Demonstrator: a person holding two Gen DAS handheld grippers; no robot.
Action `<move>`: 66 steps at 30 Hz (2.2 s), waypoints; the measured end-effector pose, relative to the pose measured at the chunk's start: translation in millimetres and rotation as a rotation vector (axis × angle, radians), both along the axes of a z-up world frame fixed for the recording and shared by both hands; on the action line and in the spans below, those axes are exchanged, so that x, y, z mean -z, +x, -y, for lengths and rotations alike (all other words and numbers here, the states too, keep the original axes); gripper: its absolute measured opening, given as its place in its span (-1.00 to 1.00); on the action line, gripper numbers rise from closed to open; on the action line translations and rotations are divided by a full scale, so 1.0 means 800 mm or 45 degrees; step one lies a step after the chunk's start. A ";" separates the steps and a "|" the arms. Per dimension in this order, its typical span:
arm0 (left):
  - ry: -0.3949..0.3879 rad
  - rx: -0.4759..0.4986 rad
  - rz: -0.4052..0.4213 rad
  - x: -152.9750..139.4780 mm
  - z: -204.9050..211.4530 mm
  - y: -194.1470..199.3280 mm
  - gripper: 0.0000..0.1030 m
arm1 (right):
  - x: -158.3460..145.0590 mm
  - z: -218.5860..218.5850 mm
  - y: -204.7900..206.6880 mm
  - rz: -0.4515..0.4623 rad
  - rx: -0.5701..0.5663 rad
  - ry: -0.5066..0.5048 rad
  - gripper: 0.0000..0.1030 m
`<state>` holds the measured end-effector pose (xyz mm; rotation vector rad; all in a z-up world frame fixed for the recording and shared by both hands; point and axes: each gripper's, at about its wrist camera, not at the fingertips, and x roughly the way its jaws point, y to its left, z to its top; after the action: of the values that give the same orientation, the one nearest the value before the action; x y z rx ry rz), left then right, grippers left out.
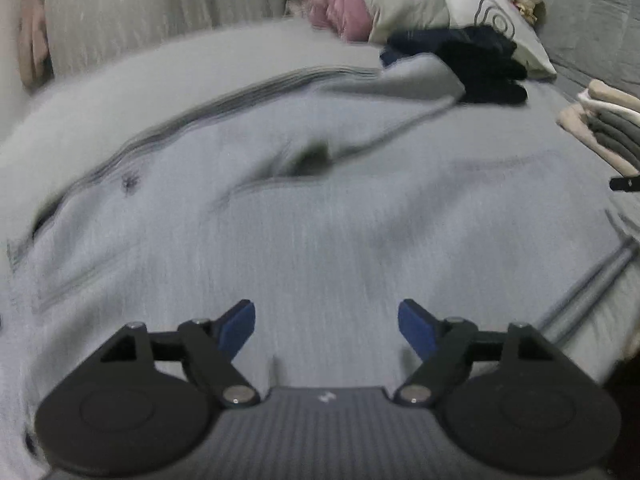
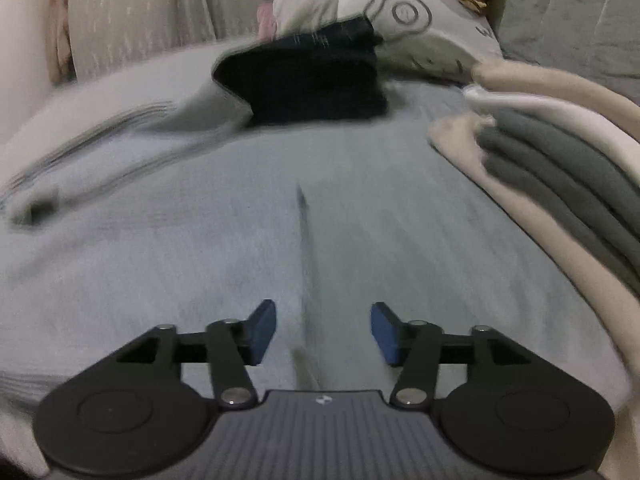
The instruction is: Fold clothes
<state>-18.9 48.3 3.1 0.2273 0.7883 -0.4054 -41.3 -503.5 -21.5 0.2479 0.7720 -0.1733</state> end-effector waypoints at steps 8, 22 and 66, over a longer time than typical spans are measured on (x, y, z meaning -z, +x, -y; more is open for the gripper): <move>0.019 0.063 0.226 0.028 0.045 0.083 0.52 | 0.022 -0.013 0.150 0.092 -0.050 0.326 0.03; -0.403 -0.045 0.072 0.066 0.034 0.191 0.52 | 0.099 -0.003 0.342 0.266 0.135 0.355 0.03; -0.358 -0.071 0.033 0.099 0.050 0.217 0.73 | 0.118 -0.155 0.597 0.071 -0.020 -0.273 -0.39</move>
<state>154.9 8.6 -75.8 -0.0521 0.7018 -0.4546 436.4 -379.2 -116.2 0.0437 0.6937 -0.2318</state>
